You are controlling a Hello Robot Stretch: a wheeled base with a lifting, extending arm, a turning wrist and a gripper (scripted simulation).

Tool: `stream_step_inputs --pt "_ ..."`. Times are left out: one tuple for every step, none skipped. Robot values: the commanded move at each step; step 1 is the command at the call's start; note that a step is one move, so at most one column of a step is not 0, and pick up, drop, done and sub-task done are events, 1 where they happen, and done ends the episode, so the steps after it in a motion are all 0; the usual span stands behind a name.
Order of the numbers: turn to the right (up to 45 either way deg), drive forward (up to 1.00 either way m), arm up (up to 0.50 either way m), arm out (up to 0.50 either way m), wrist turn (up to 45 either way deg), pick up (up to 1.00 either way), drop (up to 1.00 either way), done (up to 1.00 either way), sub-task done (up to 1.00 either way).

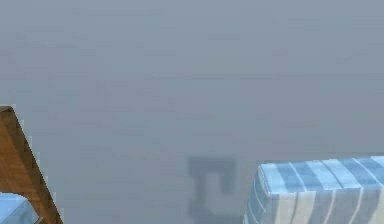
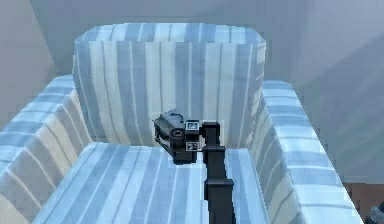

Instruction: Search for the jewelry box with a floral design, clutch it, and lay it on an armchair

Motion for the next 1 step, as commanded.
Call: stream_step_inputs --pt "0.0 0.00 0.00 0.00 0.0 0.00 1.00 0.00 0.00"
